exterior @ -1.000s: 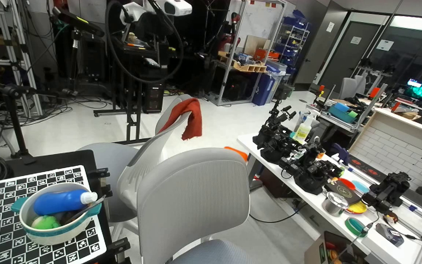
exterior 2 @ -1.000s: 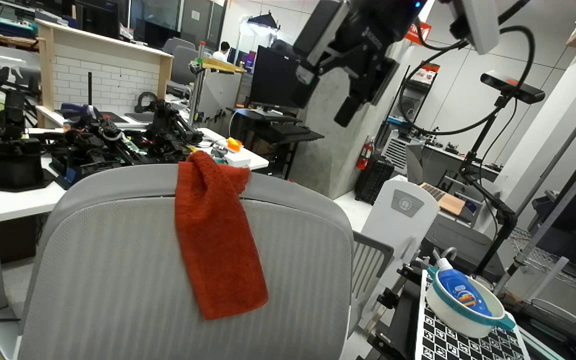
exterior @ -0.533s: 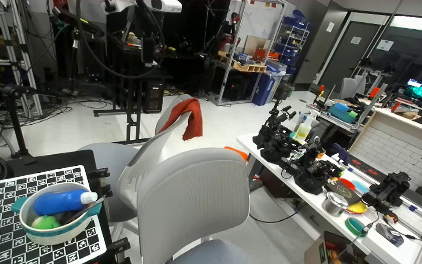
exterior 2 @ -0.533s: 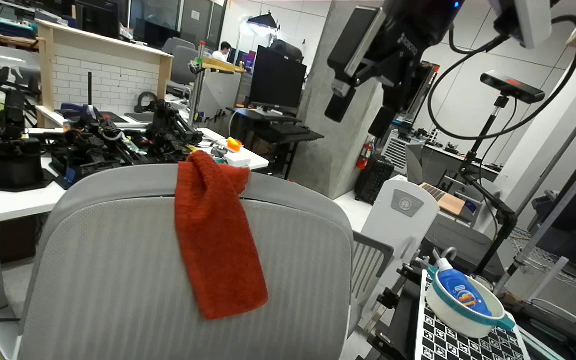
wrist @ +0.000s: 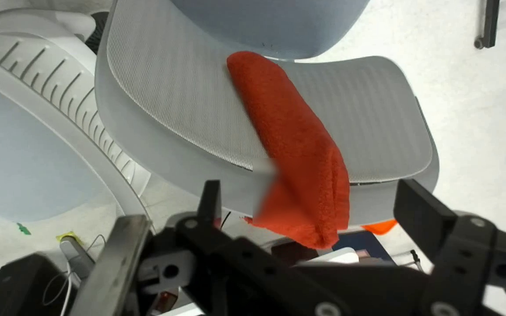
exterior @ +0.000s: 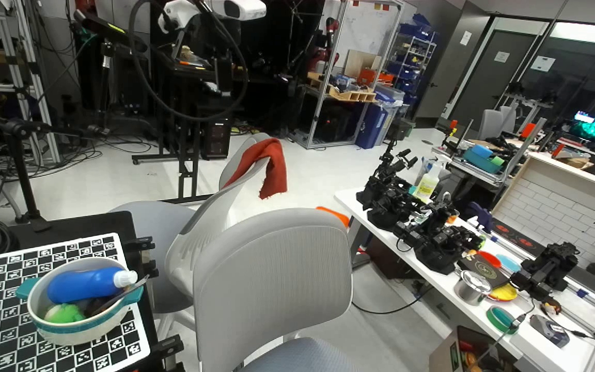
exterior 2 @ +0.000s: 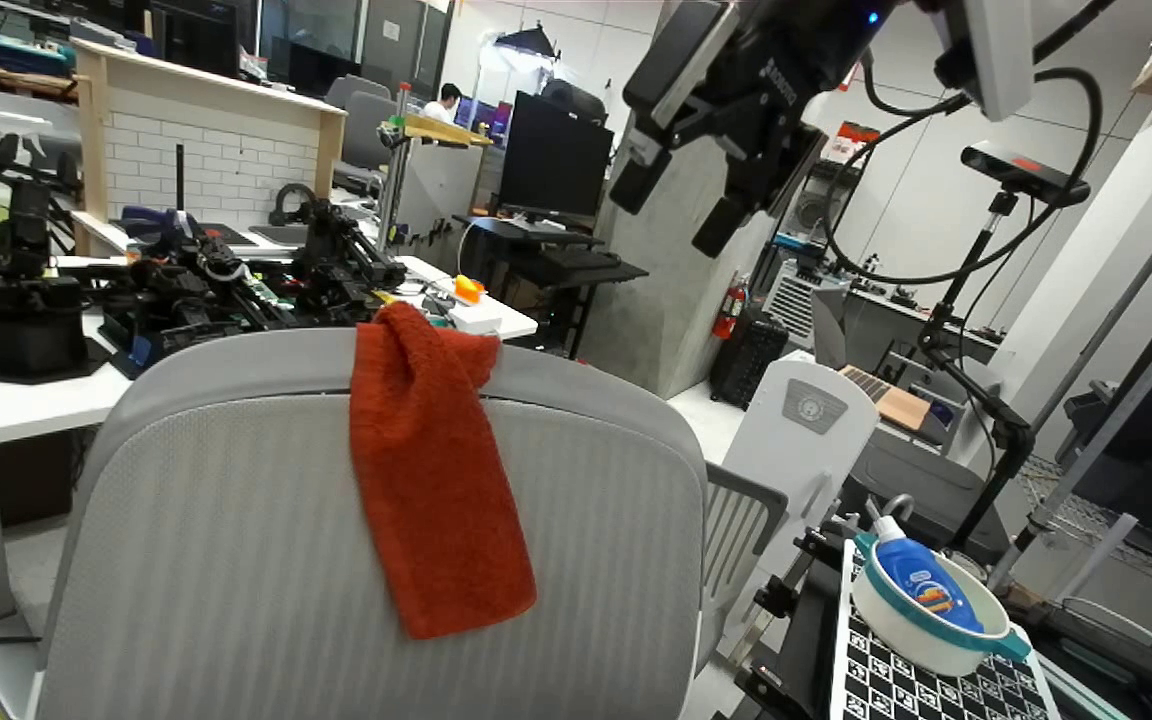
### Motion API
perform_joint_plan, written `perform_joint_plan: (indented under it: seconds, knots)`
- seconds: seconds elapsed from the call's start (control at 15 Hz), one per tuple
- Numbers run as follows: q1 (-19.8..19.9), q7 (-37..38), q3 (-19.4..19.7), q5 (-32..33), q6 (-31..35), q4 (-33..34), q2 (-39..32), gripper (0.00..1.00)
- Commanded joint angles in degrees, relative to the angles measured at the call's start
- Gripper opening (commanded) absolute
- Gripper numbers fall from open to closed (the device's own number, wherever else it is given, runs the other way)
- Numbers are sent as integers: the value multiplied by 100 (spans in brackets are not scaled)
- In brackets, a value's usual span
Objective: Move the orange towel to the backrest of the left chair, then to the backrest of the right chair
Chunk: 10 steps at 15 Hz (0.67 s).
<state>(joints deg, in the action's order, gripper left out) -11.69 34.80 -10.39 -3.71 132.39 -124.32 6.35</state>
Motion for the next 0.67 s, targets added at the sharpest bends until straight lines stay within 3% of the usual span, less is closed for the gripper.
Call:
perform_joint_plan:
  seconds: [0.0, 0.27, 0.6]
  knots:
    - [228, -499, 81, -17, 84, 748, -676, 100]
    - [328, -933, 204, 42, -103, 2008, -1732, 100]
    - [103, -1134, 248, 49, -476, 3501, -2996, 100]
